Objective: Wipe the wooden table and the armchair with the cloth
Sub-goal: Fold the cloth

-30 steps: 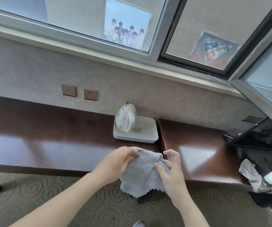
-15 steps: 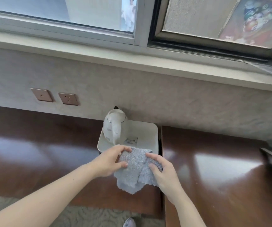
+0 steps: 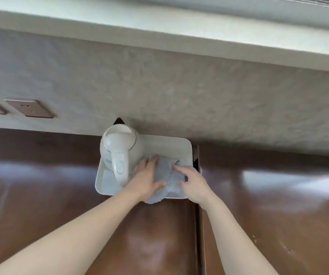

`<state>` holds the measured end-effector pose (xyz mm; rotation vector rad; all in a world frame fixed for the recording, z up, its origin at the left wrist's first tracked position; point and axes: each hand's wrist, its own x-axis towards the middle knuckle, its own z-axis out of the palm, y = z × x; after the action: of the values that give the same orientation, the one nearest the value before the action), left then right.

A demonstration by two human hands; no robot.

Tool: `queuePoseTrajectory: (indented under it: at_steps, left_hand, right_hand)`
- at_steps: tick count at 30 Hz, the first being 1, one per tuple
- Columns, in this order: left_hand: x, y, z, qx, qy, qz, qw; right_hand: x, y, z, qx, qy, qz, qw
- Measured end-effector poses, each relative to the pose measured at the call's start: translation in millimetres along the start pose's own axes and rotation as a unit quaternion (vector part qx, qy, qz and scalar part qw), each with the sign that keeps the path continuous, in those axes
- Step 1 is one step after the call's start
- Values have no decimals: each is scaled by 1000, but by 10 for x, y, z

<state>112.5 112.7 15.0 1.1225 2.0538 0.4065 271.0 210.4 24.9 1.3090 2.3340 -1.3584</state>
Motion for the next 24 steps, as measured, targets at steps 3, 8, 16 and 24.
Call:
queuePoseTrajectory:
  at_steps: [3, 8, 16, 24]
  left_hand:
    - [224, -25, 83, 50, -34, -24, 998]
    - [437, -36, 255, 224, -34, -11, 974]
    - [784, -53, 299, 300, -127, -21, 945]
    - [1029, -11, 399, 345, -131, -26, 929]
  right_hand:
    - [317, 2, -13, -26, -6, -1, 1000]
    - [602, 52, 138, -205, -36, -79, 975]
    - [771, 238, 318, -319, -103, -31, 942]
    - [1070, 244, 311, -360, -84, -2, 929]
